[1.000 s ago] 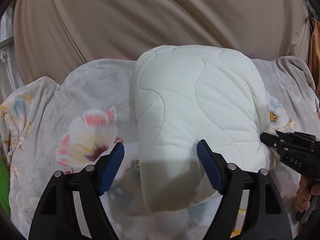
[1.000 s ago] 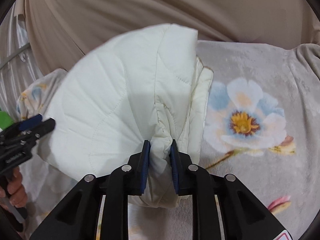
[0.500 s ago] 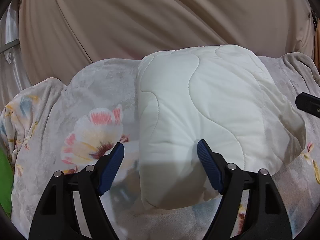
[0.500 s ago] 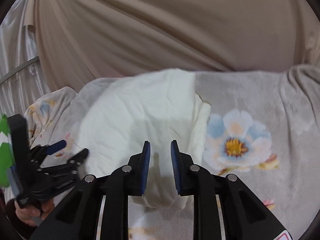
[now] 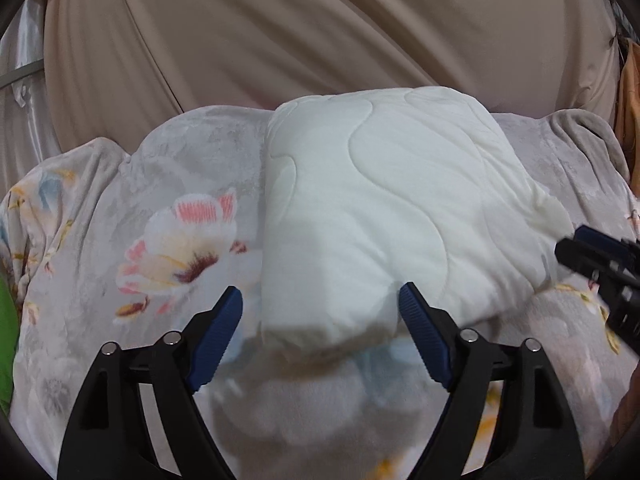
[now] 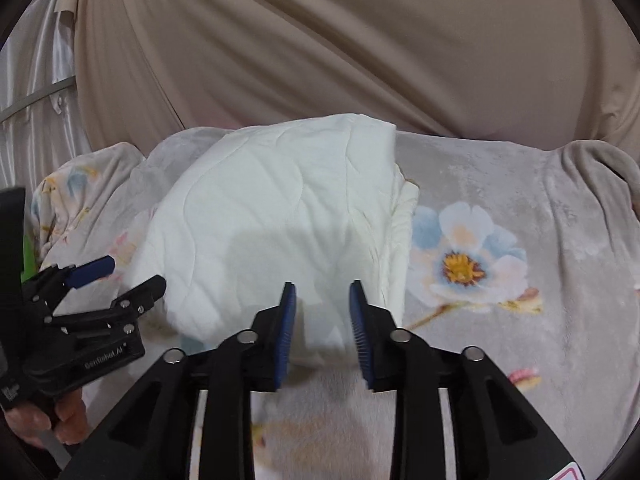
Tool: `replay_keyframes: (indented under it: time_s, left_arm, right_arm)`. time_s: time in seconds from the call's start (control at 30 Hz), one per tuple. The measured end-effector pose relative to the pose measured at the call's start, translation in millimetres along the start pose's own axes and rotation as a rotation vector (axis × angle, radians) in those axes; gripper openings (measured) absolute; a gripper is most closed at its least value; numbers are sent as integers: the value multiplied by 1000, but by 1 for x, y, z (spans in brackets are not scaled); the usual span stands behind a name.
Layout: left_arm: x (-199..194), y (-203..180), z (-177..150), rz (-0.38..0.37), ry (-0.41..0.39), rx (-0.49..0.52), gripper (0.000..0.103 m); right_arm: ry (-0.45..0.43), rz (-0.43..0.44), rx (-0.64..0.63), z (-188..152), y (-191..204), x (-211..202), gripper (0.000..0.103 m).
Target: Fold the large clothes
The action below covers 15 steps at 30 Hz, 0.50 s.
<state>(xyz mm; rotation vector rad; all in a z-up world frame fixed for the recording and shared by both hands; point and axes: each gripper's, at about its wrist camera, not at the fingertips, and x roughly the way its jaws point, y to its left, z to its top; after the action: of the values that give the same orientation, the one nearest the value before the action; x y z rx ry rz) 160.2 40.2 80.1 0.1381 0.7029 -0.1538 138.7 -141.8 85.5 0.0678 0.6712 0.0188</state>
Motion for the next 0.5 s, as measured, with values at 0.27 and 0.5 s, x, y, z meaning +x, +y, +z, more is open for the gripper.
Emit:
replay_keyframes:
  time_s: [0.27, 0.5]
  left_arm:
    - [-3, -33, -50, 30, 25, 24, 89]
    - [-7, -39, -62, 69, 0, 14, 92]
  right_arm:
    - [100, -86, 25, -68, -6, 6, 48]
    - [84, -119, 26, -76, -1, -1, 56]
